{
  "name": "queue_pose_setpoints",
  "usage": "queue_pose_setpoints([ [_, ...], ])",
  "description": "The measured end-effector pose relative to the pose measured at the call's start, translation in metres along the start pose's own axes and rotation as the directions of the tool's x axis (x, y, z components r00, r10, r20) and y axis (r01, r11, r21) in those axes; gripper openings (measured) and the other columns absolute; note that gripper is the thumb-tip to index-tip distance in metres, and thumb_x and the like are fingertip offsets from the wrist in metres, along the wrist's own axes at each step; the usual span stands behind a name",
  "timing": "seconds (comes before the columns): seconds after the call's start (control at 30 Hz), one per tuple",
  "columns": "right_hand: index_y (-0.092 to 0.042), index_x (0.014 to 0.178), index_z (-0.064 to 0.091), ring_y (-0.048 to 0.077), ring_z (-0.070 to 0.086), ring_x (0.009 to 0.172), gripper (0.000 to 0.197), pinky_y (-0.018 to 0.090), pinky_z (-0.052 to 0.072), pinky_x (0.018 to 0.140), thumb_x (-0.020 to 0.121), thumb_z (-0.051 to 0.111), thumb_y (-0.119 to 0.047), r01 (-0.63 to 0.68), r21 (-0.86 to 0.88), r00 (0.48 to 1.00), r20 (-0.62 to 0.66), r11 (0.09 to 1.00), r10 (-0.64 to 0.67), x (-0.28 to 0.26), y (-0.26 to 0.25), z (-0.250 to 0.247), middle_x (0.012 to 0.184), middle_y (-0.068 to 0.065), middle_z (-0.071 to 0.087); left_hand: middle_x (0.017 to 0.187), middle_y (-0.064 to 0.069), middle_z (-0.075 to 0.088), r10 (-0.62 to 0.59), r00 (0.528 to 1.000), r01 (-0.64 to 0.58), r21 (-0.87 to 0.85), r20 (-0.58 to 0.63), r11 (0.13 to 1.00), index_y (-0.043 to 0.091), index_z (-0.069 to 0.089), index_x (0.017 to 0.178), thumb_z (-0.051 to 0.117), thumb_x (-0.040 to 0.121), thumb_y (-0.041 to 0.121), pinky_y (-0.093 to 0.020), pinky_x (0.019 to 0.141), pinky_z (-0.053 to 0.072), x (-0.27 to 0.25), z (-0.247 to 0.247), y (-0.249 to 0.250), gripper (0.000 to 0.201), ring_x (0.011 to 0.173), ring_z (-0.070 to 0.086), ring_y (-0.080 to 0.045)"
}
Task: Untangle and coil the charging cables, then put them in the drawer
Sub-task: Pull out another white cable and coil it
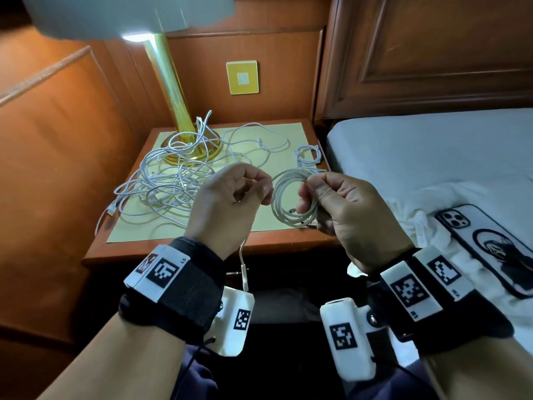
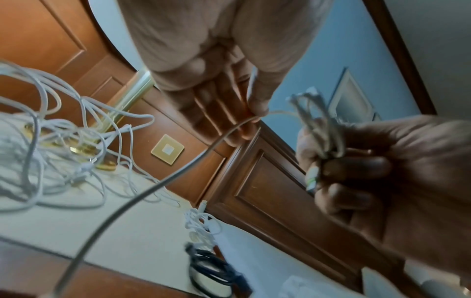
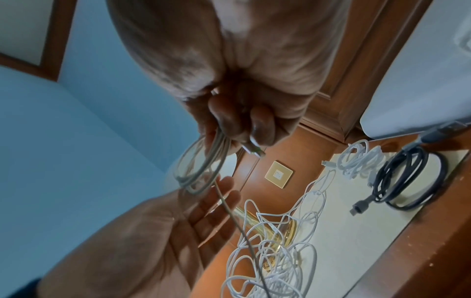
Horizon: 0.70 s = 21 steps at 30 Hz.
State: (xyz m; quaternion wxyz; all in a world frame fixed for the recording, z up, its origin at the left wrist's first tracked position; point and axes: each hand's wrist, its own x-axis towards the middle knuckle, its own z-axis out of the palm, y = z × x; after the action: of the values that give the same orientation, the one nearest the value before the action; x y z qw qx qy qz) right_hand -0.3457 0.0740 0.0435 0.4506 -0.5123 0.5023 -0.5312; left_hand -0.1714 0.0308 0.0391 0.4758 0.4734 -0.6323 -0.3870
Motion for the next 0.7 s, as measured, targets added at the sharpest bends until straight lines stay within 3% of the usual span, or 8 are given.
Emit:
queue_pose_setpoints([
  [0.07, -0.014, 0.084, 0.071, 0.003, 0.037, 0.044, 0.026, 0.017, 0.032, 0.047, 0.102, 0.055, -0.024, 0.025, -0.028, 1.0, 0.006, 0.999, -0.025, -0.001, 0.002, 0.002, 0.074, 0.006, 0.069, 0.08, 0.004, 0.076, -0.028, 0.999, 0.026, -0.032, -0.046, 0.999, 0.027, 0.075, 0.08, 0.073, 0.087, 0.018, -0.039, 0.079, 0.058, -0.001, 0.001, -0.001, 0.011, 0.077, 0.07, -0.017],
  [0.13, -0.013, 0.086, 0.073, 0.003, 0.039, 0.045, 0.025, 0.015, 0.033, 0.048, 0.101, 0.057, -0.025, 0.026, -0.065, 1.0, -0.005, 0.998, -0.027, -0.002, 0.005, 0.004, 0.072, 0.002, 0.067, 0.082, -0.004, 0.076, -0.097, 0.993, 0.088, -0.135, -0.063, 0.987, 0.023, 0.079, 0.079, 0.077, 0.084, 0.022, -0.041, 0.076, 0.059, -0.003, 0.002, 0.003, 0.005, 0.078, 0.07, -0.026],
  [0.27, -0.02, 0.084, 0.076, 0.009, 0.061, 0.059, 0.023, 0.03, 0.05, 0.062, 0.098, 0.061, -0.03, 0.055, -0.187, 0.997, -0.041, 0.981, -0.063, -0.001, 0.009, 0.007, 0.066, -0.011, 0.068, 0.077, -0.014, 0.072, -0.242, 0.97, 0.236, -0.306, 0.019, 0.922, 0.006, 0.076, 0.086, 0.071, 0.09, 0.009, -0.031, 0.069, 0.056, -0.006, 0.003, 0.009, 0.007, 0.068, 0.064, -0.02],
  [0.37, -0.022, 0.084, 0.075, 0.001, 0.065, 0.062, 0.023, 0.027, 0.051, 0.068, 0.1, 0.059, -0.025, 0.061, -0.17, 0.998, -0.009, 0.984, -0.064, -0.002, 0.008, 0.009, 0.06, -0.02, 0.066, 0.088, -0.024, 0.073, -0.263, 0.963, 0.266, -0.356, 0.056, 0.896, 0.002, 0.074, 0.091, 0.066, 0.094, 0.014, -0.037, 0.077, 0.054, -0.007, 0.004, 0.012, 0.014, 0.073, 0.065, -0.023],
  [0.47, -0.023, 0.083, 0.076, -0.001, 0.06, 0.058, 0.023, 0.023, 0.046, 0.064, 0.099, 0.06, -0.03, 0.065, -0.231, 0.997, -0.019, 0.971, -0.071, -0.001, 0.007, 0.011, 0.057, -0.024, 0.062, 0.084, -0.014, 0.07, -0.232, 0.972, 0.228, -0.377, 0.035, 0.898, 0.002, 0.067, 0.095, 0.062, 0.098, 0.021, -0.037, 0.071, 0.055, -0.008, 0.007, 0.013, 0.02, 0.071, 0.07, -0.02],
  [0.53, -0.022, 0.082, 0.075, 0.003, 0.05, 0.052, 0.024, 0.023, 0.039, 0.06, 0.099, 0.061, -0.032, 0.077, -0.214, 0.994, -0.053, 0.974, -0.09, 0.0, 0.009, 0.01, 0.056, -0.014, 0.06, 0.085, -0.01, 0.07, -0.172, 0.985, 0.173, -0.303, 0.031, 0.937, 0.009, 0.066, 0.096, 0.068, 0.095, 0.029, -0.041, 0.073, 0.055, -0.008, 0.007, 0.01, 0.02, 0.075, 0.072, -0.023],
  [0.63, -0.024, 0.084, 0.075, 0.018, 0.044, 0.056, 0.023, 0.033, 0.038, 0.056, 0.099, 0.061, -0.033, 0.109, -0.169, 0.987, -0.094, 0.98, -0.127, 0.001, 0.009, 0.005, 0.068, 0.017, 0.059, 0.098, -0.01, 0.073, -0.095, 0.991, 0.108, -0.154, 0.089, 0.982, 0.021, 0.072, 0.101, 0.071, 0.073, 0.045, -0.04, 0.082, 0.056, -0.006, -0.002, 0.007, 0.037, 0.093, 0.071, -0.026],
  [0.7, -0.023, 0.083, 0.075, 0.021, 0.042, 0.055, 0.024, 0.032, 0.036, 0.053, 0.099, 0.06, -0.032, 0.109, -0.158, 0.986, -0.105, 0.982, -0.126, 0.0, 0.008, 0.003, 0.06, 0.012, 0.051, 0.104, -0.007, 0.073, -0.062, 0.987, 0.084, -0.143, 0.15, 0.986, 0.022, 0.073, 0.108, 0.066, 0.063, 0.05, -0.025, 0.079, 0.054, -0.006, -0.007, 0.007, 0.053, 0.095, 0.069, -0.017],
])
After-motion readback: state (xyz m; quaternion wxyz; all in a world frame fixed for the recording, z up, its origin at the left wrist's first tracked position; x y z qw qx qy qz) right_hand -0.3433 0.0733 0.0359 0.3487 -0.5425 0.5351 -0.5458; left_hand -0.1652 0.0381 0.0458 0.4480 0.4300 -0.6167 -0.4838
